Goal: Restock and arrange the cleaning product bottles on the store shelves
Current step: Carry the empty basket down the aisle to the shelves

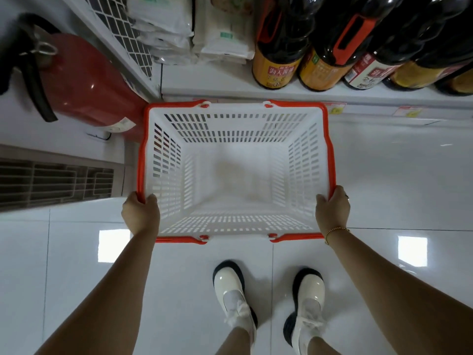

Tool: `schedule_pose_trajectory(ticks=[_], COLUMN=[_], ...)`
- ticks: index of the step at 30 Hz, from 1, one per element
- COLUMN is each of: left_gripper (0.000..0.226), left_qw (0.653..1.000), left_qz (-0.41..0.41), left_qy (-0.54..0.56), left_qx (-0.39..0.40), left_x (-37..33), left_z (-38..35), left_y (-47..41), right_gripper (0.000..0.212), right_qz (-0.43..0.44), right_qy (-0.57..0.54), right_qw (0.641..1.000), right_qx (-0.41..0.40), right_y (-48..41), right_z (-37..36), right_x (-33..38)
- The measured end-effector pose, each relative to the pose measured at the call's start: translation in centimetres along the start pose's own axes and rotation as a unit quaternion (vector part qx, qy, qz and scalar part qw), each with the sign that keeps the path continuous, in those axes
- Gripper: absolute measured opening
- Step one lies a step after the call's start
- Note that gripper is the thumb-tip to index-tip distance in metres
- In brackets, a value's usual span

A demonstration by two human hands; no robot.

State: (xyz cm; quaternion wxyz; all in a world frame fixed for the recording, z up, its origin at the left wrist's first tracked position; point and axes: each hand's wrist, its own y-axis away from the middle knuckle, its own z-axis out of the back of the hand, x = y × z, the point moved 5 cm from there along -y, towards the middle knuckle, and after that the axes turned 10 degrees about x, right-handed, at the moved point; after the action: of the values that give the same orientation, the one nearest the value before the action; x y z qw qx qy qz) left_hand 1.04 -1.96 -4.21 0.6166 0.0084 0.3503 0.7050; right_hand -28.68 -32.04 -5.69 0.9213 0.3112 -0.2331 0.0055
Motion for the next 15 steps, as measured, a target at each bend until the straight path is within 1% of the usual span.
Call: schedule_pose_trajectory(ticks=[5,9,15], left_gripper=[0.016,0.018,0.012], left_qw=[0.999,0.996,0.986], left_qz=[0.039,0.059,0.104], left_qy=[0.033,0.059,0.122], left_qx=[0.002,-0.015,-0.036], left_x=[-0.1,-0.8,0.3], left_z=[3.4,6.5,11.3], left_y=[7.1,14.4,25.8], right_gripper=[0.019,0.022,0.025], right_qz=[0.027,0.056,0.085], right_qy=[0.026,0.057,0.097], right_qw=[0.999,0.996,0.989], right_qx=[0.023,0.040,0.066], right_y=[3.9,7.5,13.5], right_z=[5.7,11.8,20.6], right_x=[1.2,1.6,2.3])
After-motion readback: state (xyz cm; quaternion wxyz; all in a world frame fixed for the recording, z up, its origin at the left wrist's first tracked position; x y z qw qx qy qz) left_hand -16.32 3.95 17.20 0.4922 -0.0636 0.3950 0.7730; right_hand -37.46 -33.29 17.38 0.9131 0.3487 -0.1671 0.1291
